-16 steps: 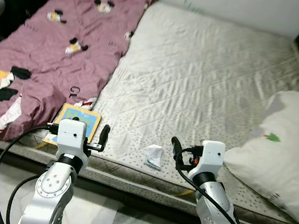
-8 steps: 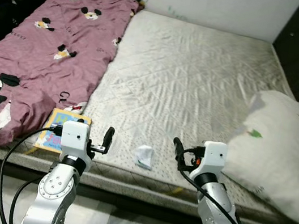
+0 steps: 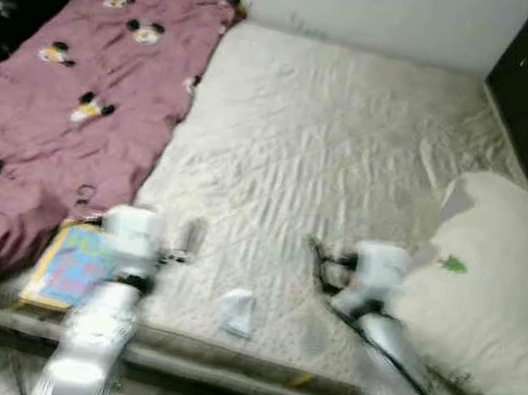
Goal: Clean up the room
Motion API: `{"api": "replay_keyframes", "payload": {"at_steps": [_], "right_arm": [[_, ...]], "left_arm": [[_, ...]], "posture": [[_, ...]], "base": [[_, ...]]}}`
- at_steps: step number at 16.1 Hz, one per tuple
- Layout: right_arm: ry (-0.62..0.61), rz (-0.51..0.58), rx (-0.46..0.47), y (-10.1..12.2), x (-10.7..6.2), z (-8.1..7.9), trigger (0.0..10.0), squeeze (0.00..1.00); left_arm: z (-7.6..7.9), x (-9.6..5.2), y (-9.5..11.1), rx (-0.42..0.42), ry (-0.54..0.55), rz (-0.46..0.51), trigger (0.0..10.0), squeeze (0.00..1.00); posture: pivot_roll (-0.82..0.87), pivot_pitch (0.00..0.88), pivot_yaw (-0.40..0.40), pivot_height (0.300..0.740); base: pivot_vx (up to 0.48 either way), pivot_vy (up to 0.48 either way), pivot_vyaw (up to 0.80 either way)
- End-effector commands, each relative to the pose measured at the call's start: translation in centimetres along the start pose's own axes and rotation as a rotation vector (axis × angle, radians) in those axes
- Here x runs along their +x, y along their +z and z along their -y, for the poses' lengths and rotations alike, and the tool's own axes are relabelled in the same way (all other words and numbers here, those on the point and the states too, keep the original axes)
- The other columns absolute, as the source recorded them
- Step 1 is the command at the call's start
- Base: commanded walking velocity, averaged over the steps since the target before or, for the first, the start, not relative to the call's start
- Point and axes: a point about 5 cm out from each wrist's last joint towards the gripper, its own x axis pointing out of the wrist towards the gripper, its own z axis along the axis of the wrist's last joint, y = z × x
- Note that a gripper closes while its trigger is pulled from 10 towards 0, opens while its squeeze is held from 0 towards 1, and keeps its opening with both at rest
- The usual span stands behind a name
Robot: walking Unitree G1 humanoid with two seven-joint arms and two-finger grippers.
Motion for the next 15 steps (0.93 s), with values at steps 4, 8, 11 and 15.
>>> {"api": "replay_keyframes", "payload": {"at_steps": [4,8,11,15], "right_arm": [[0.04,0.023,0.014,0.58,0.39,-1.36,10.0,0.0],[0.039,0.024,0.013,0.67,0.43,-1.24,10.0,0.0],[0.039,0.022,0.019,0.65,0.46,-1.28,10.0,0.0],[0.039,0.024,0.023,0.61,0.49,-1.42,10.0,0.0]], "left_arm": [[-1.33,-0.27,-0.47,0.01,0.055,-0.028,10.0,0.0],[-1.22,-0.21,-0.58,-0.007,0.052,-0.032,10.0,0.0],[-1.22,-0.16,-0.59,-0.008,0.053,-0.034,10.0,0.0],[-1.31,-0.1,-0.65,-0.011,0.055,-0.04,10.0,0.0]], "posture": [[0.0,0.151,-0.022,0.74],[-0.01,0.152,-0.024,0.74],[-0.01,0.15,-0.024,0.74],[0.0,0.14,-0.021,0.74]], "base": [[0.0,0.0,0.0],[0.0,0.112,0.0],[0.0,0.48,0.0],[0.0,0.48,0.0]]}}
